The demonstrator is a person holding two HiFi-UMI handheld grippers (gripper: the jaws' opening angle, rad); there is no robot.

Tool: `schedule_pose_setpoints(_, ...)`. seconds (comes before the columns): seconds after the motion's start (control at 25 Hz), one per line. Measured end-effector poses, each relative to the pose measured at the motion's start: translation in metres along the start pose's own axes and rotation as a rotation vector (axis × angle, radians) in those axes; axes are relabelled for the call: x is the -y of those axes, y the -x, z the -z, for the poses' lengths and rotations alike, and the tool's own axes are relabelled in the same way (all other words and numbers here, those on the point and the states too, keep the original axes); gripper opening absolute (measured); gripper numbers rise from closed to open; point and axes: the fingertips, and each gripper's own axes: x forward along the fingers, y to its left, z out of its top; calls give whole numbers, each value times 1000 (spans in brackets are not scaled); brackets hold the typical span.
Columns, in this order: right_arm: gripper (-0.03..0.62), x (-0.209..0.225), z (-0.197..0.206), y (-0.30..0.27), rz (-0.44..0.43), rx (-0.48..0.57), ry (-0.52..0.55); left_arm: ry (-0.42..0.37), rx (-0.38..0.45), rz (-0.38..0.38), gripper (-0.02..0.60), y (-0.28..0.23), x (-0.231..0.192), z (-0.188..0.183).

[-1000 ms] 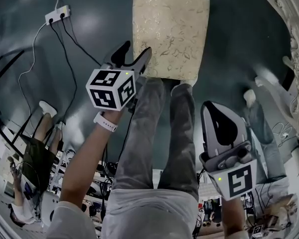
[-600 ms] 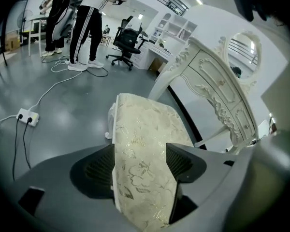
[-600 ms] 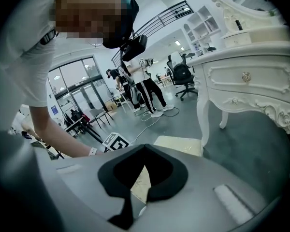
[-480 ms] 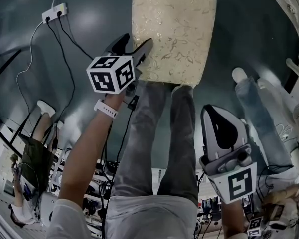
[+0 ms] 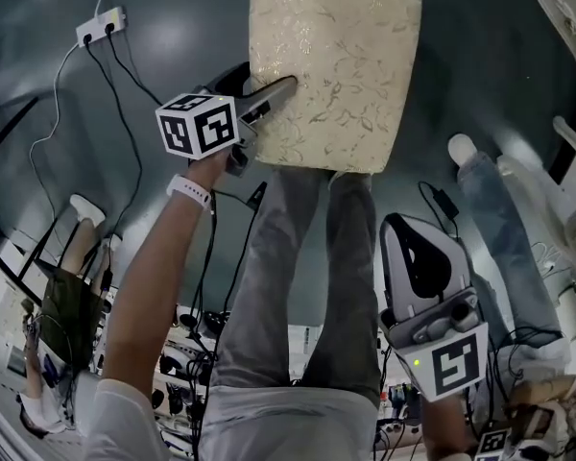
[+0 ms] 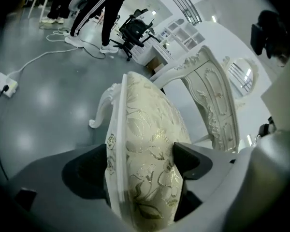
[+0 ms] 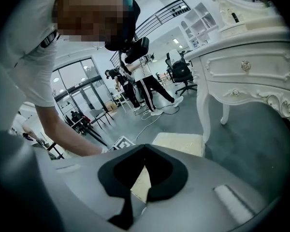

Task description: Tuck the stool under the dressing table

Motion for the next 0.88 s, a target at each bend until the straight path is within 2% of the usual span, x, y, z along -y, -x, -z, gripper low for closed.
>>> schedule_pose_setpoints(0.08, 11, -2, 1, -1, -5, -3, -7, 15, -12, 46, 423, -2, 2, -1)
schedule_pose_setpoints(0.16, 11, -3, 4, 0, -11, -10, -9, 16, -13, 61, 423, -2, 3, -3)
schedule_pose_setpoints(0.52, 11, 3, -4, -2, -10, -3, -11, 67, -15, 61, 422, -6, 8, 1)
schedule_pose_setpoints(0.76, 11, 5, -8, 9, -4, 3, 3, 146, 20, 49, 422, -21, 32, 28)
schedule_pose_setpoints(0.88, 11, 25, -8, 23, 3, 5, -5, 188, 36, 40, 422, -40, 49, 40)
